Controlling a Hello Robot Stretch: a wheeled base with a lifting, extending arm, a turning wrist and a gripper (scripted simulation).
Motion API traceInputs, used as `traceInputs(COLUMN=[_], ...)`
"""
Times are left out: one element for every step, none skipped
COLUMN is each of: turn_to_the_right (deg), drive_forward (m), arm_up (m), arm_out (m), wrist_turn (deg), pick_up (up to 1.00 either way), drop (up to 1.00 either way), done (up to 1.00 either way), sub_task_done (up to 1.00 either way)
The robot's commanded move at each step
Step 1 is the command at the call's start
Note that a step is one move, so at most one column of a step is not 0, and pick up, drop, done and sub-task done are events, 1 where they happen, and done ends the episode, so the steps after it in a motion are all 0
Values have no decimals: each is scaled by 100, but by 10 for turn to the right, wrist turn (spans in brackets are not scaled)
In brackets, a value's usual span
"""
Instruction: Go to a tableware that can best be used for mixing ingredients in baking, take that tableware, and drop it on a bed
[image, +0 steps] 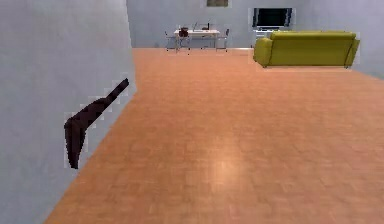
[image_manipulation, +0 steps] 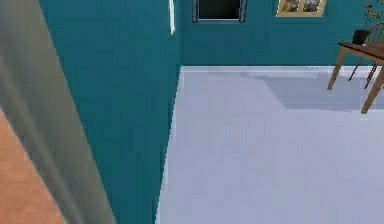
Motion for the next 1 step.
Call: traceInputs(turn_to_the_right=[0], drive_forward=[100], arm_up=[0], arm_out=[0], wrist_turn=[0], pick_up=[0], drop=[0], done=[0], sub_task_done=[0])
